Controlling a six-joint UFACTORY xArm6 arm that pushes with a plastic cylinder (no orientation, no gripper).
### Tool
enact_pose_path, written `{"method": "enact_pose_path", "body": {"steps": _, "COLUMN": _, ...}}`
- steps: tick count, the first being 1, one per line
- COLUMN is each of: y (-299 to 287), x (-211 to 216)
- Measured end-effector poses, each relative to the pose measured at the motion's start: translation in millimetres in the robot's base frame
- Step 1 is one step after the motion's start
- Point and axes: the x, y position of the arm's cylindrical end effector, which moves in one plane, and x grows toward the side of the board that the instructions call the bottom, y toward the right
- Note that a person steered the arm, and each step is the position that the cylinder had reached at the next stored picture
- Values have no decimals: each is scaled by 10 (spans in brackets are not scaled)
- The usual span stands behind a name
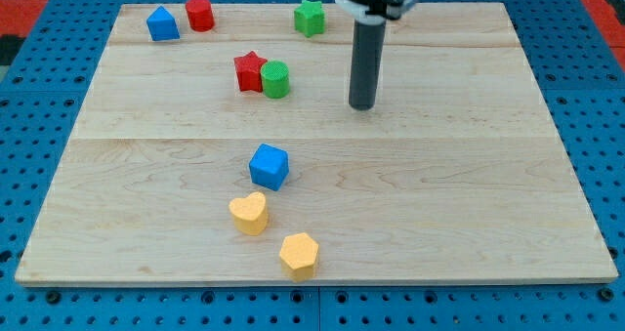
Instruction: Nudge the yellow hexagon left a bit
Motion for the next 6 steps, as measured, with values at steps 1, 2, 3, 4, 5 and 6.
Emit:
{"method": "enact_pose_path", "body": {"steps": 1, "y": 44, "x": 497}}
{"method": "enact_pose_path", "body": {"steps": 2, "y": 424, "x": 744}}
{"method": "enact_pose_path", "body": {"steps": 3, "y": 519, "x": 1109}}
{"method": "enact_pose_path", "body": {"steps": 4, "y": 525, "x": 1535}}
{"method": "enact_pose_path", "body": {"steps": 5, "y": 486, "x": 1952}}
{"method": "enact_pose_path", "body": {"steps": 6, "y": 335, "x": 2142}}
